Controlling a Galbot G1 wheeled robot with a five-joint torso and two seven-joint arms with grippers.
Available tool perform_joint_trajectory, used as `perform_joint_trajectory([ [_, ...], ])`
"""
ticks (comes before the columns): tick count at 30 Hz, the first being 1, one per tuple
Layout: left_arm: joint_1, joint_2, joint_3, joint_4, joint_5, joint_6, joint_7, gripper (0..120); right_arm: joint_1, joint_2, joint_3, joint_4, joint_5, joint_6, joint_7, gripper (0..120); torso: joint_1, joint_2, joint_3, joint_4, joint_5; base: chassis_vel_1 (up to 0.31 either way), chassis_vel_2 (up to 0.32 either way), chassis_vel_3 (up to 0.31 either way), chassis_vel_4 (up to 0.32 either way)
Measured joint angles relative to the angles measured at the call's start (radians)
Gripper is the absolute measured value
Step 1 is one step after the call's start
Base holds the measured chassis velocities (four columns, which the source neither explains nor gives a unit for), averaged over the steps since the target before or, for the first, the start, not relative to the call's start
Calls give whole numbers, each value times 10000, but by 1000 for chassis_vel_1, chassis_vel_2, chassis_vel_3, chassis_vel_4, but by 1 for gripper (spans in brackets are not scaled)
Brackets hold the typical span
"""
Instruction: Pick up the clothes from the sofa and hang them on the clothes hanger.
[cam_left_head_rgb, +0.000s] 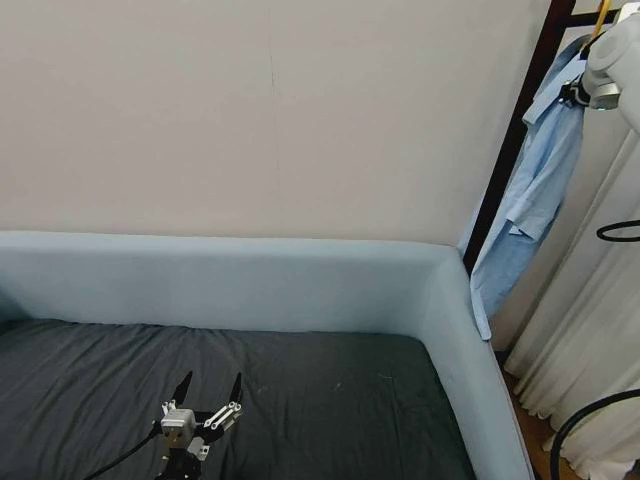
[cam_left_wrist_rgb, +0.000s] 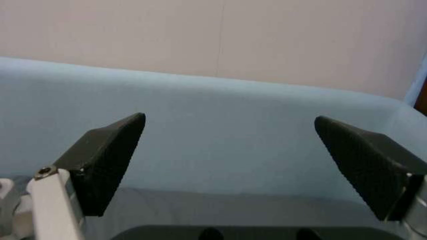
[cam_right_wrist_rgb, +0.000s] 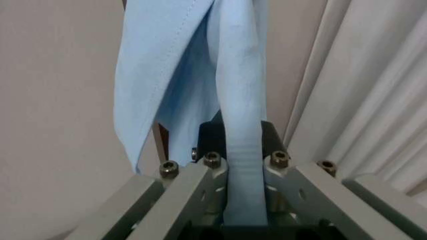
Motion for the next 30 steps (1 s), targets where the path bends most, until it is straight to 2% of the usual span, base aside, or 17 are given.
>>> perform_joint_trajectory([
  [11,0,0,0,0,0,0,0,100,-14,322,8,-262,-198,15,-73,1,0,0,0,1,0,0,0,0,0],
  [13,0,0,0,0,0,0,0,100,-13,323,87,-258,-252,19,-138,5,0,0,0,2,0,0,0,0,0],
  [16,0,0,0,0,0,0,-1,100,-96,49,186,260,-335,36,-397,20,0,0,0,4,-3,0,0,0,0],
  [19,0,0,0,0,0,0,-1,100,-176,-162,186,624,-380,40,-610,26,0,0,0,4,-1,0,0,0,0],
  [22,0,0,0,0,0,-1,-1,100,-390,-793,193,1685,-359,82,-927,42,0,0,0,-2,3,0,0,0,0],
  [24,0,0,0,0,0,-1,-1,100,-434,-963,210,1991,-315,144,-958,45,0,0,1,0,3,0,0,0,0],
  [29,0,0,0,0,0,-1,-2,100,-1004,-2325,555,4772,-369,1382,-1301,68,0,0,0,6,-4,0,0,0,0],
  [30,0,0,0,0,0,-1,-2,100,-1004,-2325,555,4772,-369,1382,-1301,68,0,0,0,6,-4,0,0,0,0],
])
